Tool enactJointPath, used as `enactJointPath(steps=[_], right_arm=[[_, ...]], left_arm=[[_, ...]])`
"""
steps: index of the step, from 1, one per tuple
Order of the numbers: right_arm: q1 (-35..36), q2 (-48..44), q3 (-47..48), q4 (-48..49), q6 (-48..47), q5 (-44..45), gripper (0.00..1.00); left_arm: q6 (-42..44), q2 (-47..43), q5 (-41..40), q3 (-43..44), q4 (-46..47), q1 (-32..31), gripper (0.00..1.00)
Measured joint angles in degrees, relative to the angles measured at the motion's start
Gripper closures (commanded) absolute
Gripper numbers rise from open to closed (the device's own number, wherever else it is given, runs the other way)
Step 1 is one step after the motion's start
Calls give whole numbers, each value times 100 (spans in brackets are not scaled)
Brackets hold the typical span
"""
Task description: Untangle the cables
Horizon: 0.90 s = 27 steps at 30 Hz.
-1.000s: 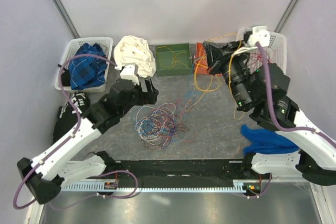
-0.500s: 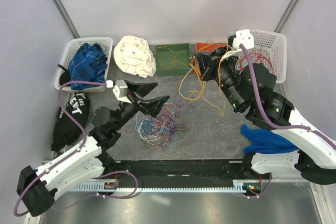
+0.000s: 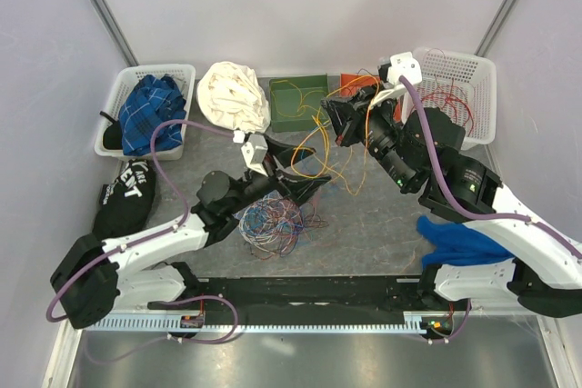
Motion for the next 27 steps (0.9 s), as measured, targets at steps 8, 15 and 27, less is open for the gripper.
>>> enactJointPath(steps=[8,15,27], right_arm=[[-2,0,0,-44,7,-59,100],[0,-4,321,-162,-181,111,100],[0,-72,931,-160,-466,323,100]], left_arm=[[-90,531,-907,540,-750,-24,98],[-1147,992,-2339,1370,-3755,577,98],[-2188,1038,-2579,647,-6325,1329,1]])
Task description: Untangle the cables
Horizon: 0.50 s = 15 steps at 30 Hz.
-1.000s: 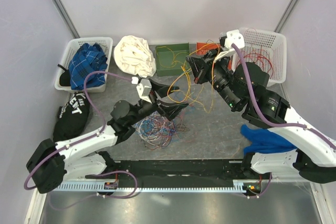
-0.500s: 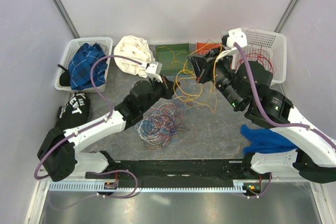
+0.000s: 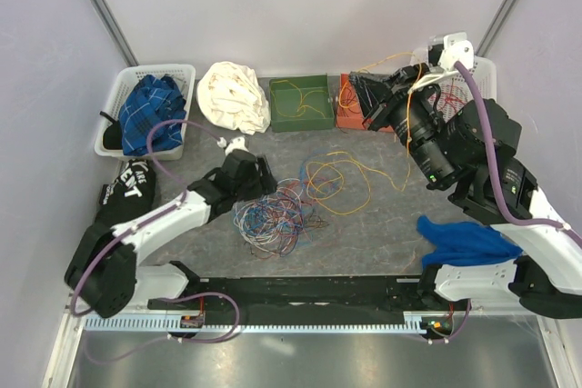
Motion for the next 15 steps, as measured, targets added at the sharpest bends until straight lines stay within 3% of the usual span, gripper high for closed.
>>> enactJointPath(steps=[6,11,15], right_arm=[[-2,0,-201,-20,-2,114,100],[-2,28,-509,-26,42,223,100],[-7,153,-787,-28,146,262,100]], left_arm=[[302,-1838,-52,415,175,2,0],[761,-3335,837,140,2031,0,0],[802,-3320,1648,11,3209,-7,0]])
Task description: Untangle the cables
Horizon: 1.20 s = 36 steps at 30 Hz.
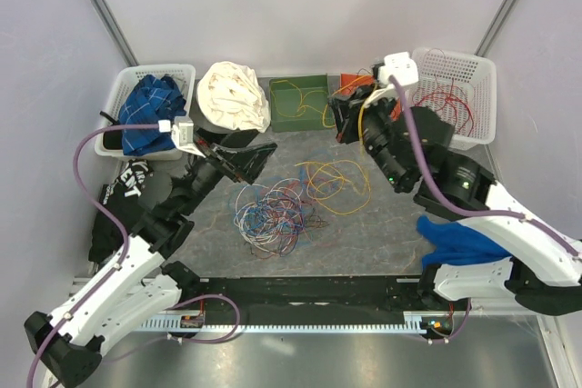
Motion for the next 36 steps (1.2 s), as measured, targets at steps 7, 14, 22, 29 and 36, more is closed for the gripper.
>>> enactJointPath(steps=[7,14,22,29,36], right_arm=[[-184,398,-675,-9,369,-210,100],[-356,765,-1386,-114,557,-299,100],[-750,1075,-2371,-538,544,-28,100],[-743,1073,-2398,-549,544,-72,100],[-743,1073,-2398,-546,546,-212,100]], left_arm=[[-452,903,1252,-76,1429,-94,0],[-619,992,1368,-70,1493,-133,0],[-603,466,640,-195,472,-133,0],[-605,890,929,-343,608,-131,0],[-564,1123,914,-529,592,-131,0]])
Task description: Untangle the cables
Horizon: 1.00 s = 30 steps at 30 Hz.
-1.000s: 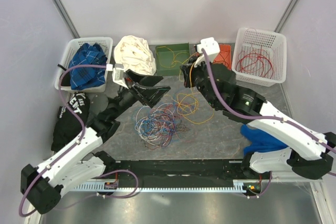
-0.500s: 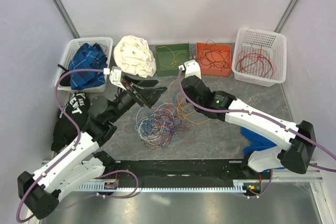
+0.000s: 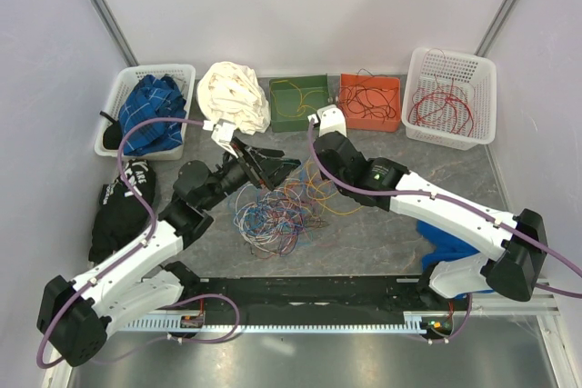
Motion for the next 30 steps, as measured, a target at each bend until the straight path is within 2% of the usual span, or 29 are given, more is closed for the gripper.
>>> enactJointPath(steps=[7,13,19,20,22,23,26,28,29,30], right_arm=[[0,-44,0,-4,-2,-105,100],[-2,-227,101,-2,-9,-166,100],[-2,-278,173,13,-46,-192,100],[-2,-278,173,11,-50,-195,100],[-2,-278,173,11,-52,-197,100],[-2,-278,173,13,-52,-197,100],[-2,-278,173,13,-52,-199,100],[-2,-280,173,15,-52,-199,100],[0,-280,173,15,-52,-199,100],[0,-284,173,15,-52,-199,100]], left_arm=[[203,35,-87,-46,-63,0,1],[236,247,9,-326,-129,0,14],[232,310,42,-625,-348,-2,52],[240,297,37,-634,-387,-2,65],[258,247,39,-634,-433,-2,74],[267,221,39,-634,-433,-2,83],[295,144,61,-621,-446,-2,94],[302,131,79,-586,-463,-2,90],[299,131,85,-566,-466,-2,65],[297,131,101,-544,-468,-2,51]])
